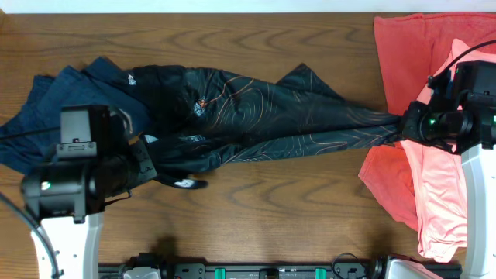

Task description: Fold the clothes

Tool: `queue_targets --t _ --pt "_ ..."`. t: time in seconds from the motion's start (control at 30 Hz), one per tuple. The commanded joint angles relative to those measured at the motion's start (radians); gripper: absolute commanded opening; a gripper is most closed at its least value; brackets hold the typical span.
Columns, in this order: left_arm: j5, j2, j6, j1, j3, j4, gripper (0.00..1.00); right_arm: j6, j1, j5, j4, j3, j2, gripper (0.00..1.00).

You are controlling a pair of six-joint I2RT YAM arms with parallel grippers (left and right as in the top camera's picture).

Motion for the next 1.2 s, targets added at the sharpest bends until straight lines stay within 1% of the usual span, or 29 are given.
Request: queue_targets --t 0.0,0.13,0.2,0.37,0.43,0.53,0.63,0.73,0.83,0.93,1.07,1.1,1.17 --pt "0.036 -0.004 0.055 0.005 0.130 -0.018 0.06 -0.040 -0.006 0.018 -0.001 0.044 -0.045 0.01" --pt "0.027 -0.009 0.070 0.005 0.278 0.014 0.06 -0.039 -0.019 0.018 0.018 0.159 -0.103 0.01" --pt "-0.015 -0.009 0.073 0.005 0.338 0.047 0.06 -0.039 -0.030 0.035 0.030 0.233 -0.124 0.01" --pt "-0.109 -0.008 0.072 0.005 0.405 0.177 0.06 -0.039 -0.039 0.139 0.047 0.386 -0.137 0.01" --pt "-0.111 -0.002 0.071 0.005 0.404 0.226 0.06 -0.039 -0.039 0.145 0.059 0.402 -0.130 0.01" --pt "-0.088 0.038 0.068 0.005 0.404 0.261 0.06 -0.042 -0.038 0.144 0.052 0.401 -0.091 0.01" --pt "-0.066 0.112 0.068 0.005 0.404 0.280 0.06 -0.043 -0.035 0.131 0.051 0.401 -0.017 0.01" --pt "-0.066 0.211 0.069 0.005 0.404 0.327 0.06 -0.074 -0.026 0.074 0.092 0.401 0.078 0.01" --pt "-0.066 0.325 0.069 0.005 0.404 0.444 0.06 -0.072 -0.007 0.068 0.200 0.401 0.185 0.01" --pt "-0.064 0.434 0.069 0.005 0.404 0.634 0.06 -0.018 0.011 0.064 0.352 0.401 0.266 0.01" --pt "0.025 0.522 0.068 0.006 0.414 0.905 0.06 0.049 0.013 0.016 0.560 0.404 0.295 0.01" --pt "0.044 0.529 0.066 0.006 0.426 0.966 0.06 0.062 0.013 0.016 0.594 0.413 0.290 0.01" --pt "0.051 0.530 0.025 0.006 0.458 1.043 0.06 0.076 0.006 0.017 0.627 0.458 0.285 0.01"
